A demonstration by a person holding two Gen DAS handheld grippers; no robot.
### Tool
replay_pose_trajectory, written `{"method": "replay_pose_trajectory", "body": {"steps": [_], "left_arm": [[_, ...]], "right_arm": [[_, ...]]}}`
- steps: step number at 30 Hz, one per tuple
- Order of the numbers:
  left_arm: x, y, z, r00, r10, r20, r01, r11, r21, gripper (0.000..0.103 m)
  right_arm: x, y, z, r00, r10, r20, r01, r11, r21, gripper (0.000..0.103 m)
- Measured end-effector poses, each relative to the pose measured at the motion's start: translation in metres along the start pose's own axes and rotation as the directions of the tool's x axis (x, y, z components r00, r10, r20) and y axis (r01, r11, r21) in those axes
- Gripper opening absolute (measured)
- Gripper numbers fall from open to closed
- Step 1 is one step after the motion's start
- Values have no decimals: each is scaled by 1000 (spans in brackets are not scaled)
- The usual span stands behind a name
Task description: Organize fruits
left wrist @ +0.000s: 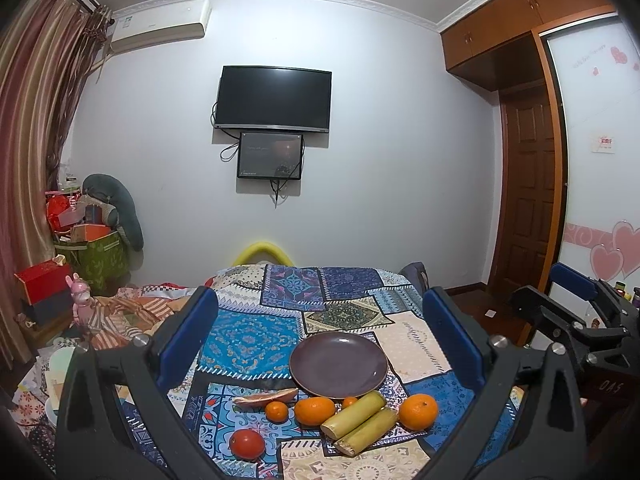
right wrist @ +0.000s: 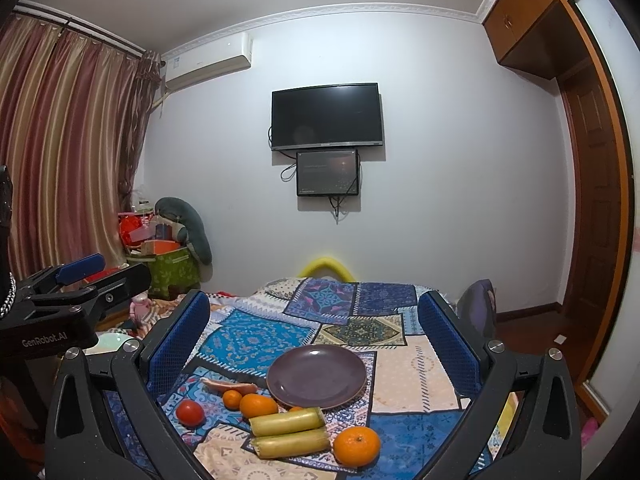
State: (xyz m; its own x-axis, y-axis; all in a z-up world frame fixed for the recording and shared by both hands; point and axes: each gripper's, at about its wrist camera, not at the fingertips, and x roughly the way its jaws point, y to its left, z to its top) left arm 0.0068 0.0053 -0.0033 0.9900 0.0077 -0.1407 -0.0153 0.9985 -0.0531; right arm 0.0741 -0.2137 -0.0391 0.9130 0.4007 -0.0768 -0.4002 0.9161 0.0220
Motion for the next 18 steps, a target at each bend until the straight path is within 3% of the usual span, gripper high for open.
{"method": "replay_pose_trajectory", "body": {"steps": [18], "left_arm": [[1,-1,0,1000,0,0,0,1000,-4,103]], "right_arm": [[0,-5,3,1000,-3,-3,3,1000,8,103]]}}
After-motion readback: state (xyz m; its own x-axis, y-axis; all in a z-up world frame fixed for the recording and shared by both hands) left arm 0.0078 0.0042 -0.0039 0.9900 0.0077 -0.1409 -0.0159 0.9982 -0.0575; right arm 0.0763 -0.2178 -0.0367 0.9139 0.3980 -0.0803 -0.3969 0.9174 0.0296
